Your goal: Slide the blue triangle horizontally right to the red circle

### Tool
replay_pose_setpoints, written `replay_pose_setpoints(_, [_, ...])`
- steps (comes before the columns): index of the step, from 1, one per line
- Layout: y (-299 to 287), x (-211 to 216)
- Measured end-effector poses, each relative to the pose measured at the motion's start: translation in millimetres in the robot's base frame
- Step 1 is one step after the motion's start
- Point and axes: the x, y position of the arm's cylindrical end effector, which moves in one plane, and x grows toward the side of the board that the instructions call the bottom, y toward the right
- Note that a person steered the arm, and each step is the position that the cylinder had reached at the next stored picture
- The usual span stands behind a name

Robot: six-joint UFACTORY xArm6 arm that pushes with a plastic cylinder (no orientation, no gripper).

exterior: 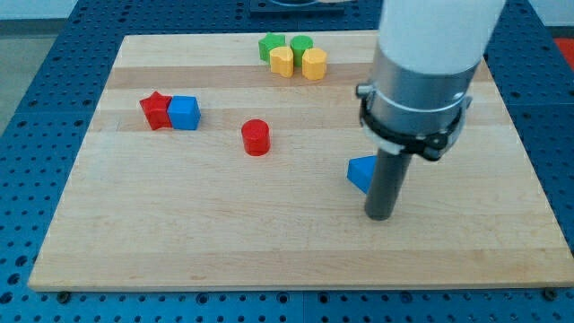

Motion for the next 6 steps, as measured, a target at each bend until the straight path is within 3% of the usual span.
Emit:
replay_pose_setpoints(4, [-8, -56])
replay_pose_setpoints(6, [37, -56])
